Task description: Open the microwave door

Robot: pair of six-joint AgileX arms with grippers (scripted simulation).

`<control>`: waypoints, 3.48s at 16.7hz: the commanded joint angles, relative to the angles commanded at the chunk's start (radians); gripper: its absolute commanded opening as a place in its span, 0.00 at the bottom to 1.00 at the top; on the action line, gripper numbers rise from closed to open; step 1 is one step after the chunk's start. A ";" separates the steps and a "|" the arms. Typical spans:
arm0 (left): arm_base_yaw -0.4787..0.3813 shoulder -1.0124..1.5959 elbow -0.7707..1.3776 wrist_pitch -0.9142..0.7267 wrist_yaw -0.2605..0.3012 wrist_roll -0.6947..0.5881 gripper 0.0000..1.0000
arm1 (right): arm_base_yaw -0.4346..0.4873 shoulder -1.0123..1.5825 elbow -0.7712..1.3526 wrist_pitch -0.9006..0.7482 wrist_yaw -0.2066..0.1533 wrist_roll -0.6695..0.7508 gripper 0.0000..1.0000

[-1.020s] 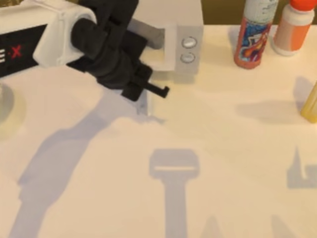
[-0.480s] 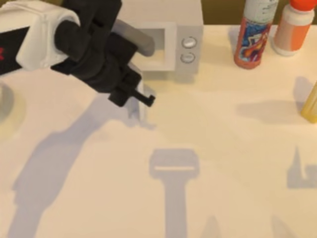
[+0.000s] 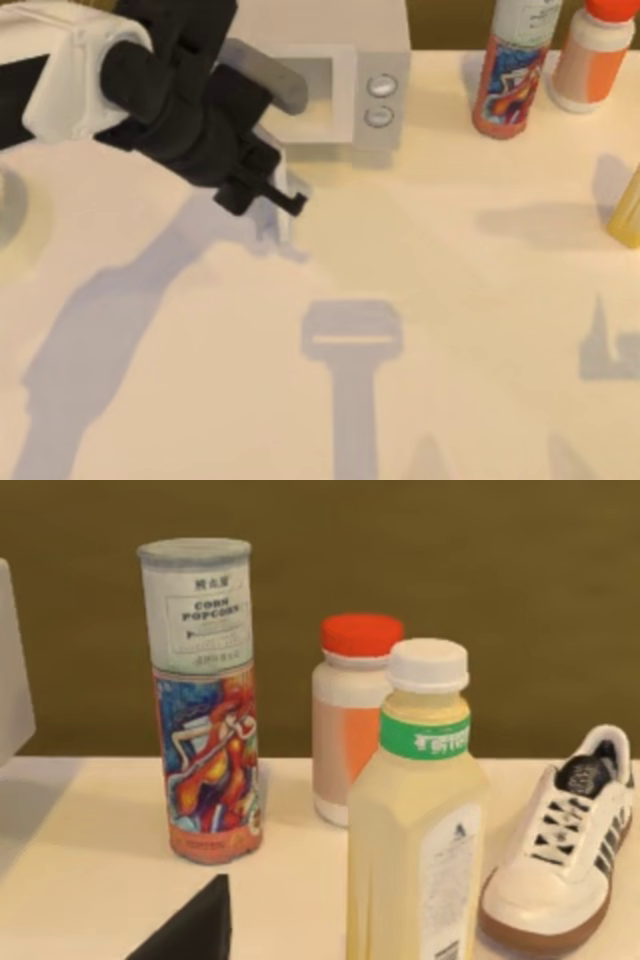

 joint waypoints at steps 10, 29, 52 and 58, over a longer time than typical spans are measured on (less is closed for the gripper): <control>0.000 0.000 0.000 0.000 0.000 0.000 0.00 | 0.000 0.000 0.000 0.000 0.000 0.000 1.00; 0.063 -0.036 -0.041 -0.029 0.084 0.159 0.00 | 0.000 0.000 0.000 0.000 0.000 0.000 1.00; 0.072 -0.043 -0.046 -0.032 0.097 0.182 0.00 | 0.000 0.000 0.000 0.000 0.000 0.000 1.00; 0.075 -0.041 -0.049 -0.036 0.106 0.195 0.00 | 0.000 0.000 0.000 0.000 0.000 0.000 1.00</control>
